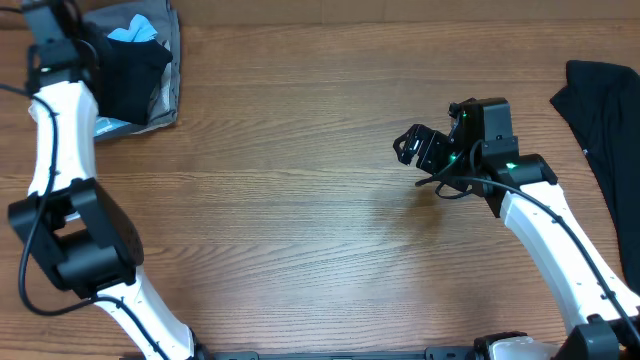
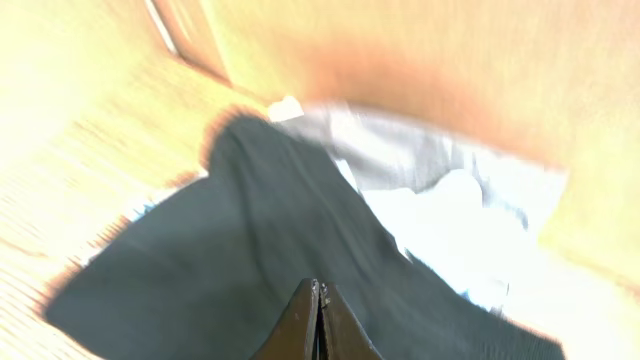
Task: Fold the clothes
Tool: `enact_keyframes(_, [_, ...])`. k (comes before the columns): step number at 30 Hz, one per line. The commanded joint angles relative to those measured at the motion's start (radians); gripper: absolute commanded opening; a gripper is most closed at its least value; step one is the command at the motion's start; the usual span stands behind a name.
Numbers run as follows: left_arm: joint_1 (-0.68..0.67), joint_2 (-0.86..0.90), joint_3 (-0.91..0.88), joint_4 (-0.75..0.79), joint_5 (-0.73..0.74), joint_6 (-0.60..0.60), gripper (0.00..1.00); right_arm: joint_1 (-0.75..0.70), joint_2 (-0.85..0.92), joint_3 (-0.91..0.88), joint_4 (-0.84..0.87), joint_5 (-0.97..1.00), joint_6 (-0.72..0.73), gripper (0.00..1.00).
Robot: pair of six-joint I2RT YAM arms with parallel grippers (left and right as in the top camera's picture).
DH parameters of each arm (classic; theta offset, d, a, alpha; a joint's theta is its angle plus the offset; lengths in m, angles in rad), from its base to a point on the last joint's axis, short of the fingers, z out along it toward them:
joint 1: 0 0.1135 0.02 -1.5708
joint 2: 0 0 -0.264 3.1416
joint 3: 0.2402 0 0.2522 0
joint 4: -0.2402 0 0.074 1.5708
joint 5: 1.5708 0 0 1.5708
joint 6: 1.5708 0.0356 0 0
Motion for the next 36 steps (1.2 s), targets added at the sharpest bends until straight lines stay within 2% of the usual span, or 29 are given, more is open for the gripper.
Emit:
enact_keyframes(1, [0.024,0.009,0.016,0.019,-0.012,0.008,0.04,-0.003,0.027,0.002,0.010,-0.010,0.003,1.00])
enact_keyframes(10, [0.055,0.123,0.017,0.090,-0.009,0.073,0.04,-0.003,0.042,0.002,0.015,-0.060,0.004,1.00])
enact_keyframes(14, [0.058,0.190,0.017,0.064,-0.017,0.111,0.04,-0.003,0.042,0.002,0.013,-0.077,0.004,1.00])
enact_keyframes(18, [0.074,0.234,0.017,0.018,-0.044,0.093,0.04,-0.003,0.042,0.002,0.007,-0.077,0.004,1.00])
enact_keyframes(28, [0.094,0.124,0.106,-0.061,-0.023,0.072,0.04,-0.003,0.042,0.002,0.009,-0.077,0.003,1.00])
enact_keyframes(36, [0.044,0.069,0.145,-0.063,0.104,0.009,0.04,-0.003,0.042,0.002,0.008,-0.077,0.003,1.00])
